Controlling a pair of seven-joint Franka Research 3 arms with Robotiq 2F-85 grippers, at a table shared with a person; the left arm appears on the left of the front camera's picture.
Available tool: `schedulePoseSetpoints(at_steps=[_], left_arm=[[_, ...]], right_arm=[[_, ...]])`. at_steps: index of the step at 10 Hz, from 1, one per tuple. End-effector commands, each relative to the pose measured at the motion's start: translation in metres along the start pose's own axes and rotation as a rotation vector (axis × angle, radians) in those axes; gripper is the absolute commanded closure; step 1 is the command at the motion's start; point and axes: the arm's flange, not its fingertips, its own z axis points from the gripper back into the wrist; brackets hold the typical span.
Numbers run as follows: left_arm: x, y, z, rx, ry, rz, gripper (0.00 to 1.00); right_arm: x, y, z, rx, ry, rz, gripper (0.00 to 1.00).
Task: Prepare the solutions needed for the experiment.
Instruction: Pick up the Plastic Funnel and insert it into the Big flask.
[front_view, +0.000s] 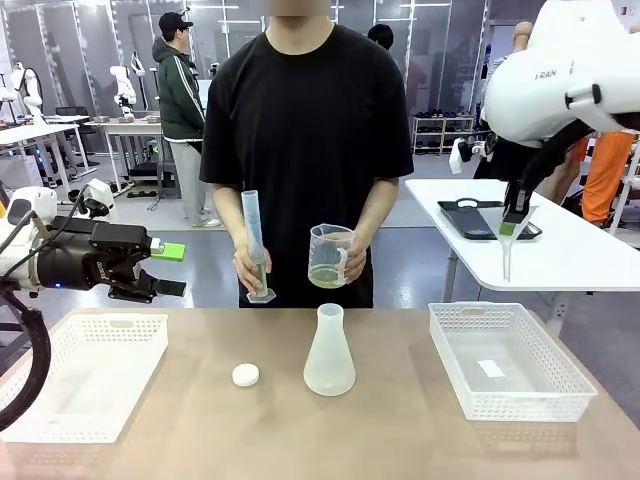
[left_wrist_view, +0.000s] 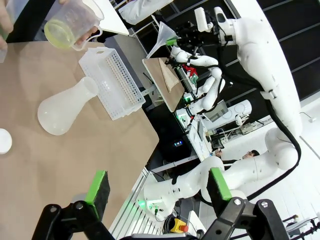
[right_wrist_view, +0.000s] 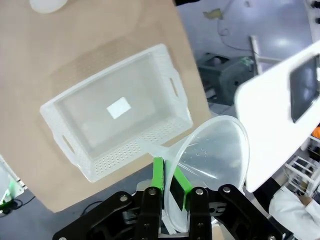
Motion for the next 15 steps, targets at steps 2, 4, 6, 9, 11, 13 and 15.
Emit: schedulePoseSetpoints(at_steps=[2,4,6,9,11,13,15], left_arm=[[0.002,-0.002,-0.002,-0.022,-0.015,0.017,0.0],[0.002,-0.002,-0.002,-0.022,-0.015,0.017,0.0],[0.002,-0.002,-0.002,-0.022,-0.015,0.017,0.0],[0.002,-0.002,-0.002,-0.022,-0.015,0.017,0.0],[0.002,-0.002,-0.002,-0.022,-0.015,0.017,0.0],[0.002,-0.002,-0.002,-0.022,-0.015,0.017,0.0],[0.002,-0.002,-0.002,-0.022,-0.015,0.017,0.0]], right_arm=[[-0.006,0.023,-0.007,-0.09,0.002,-0.074,1.0],[-0.002,0.009,0.005,-0.049,-0.005,-0.019,1.0],[-0.002,0.009,0.005,-0.049,-0.005,-0.019,1.0],[-0.003,0.013,0.004,-0.056,-0.01,-0.033,0.93],[0.047,0.027,0.007,-0.114,-0.099,0.172,0.93],[0.088,0.051,0.02,-0.155,-0.182,0.315,0.93],[0.121,0.077,0.032,-0.169,-0.263,0.463,0.93]])
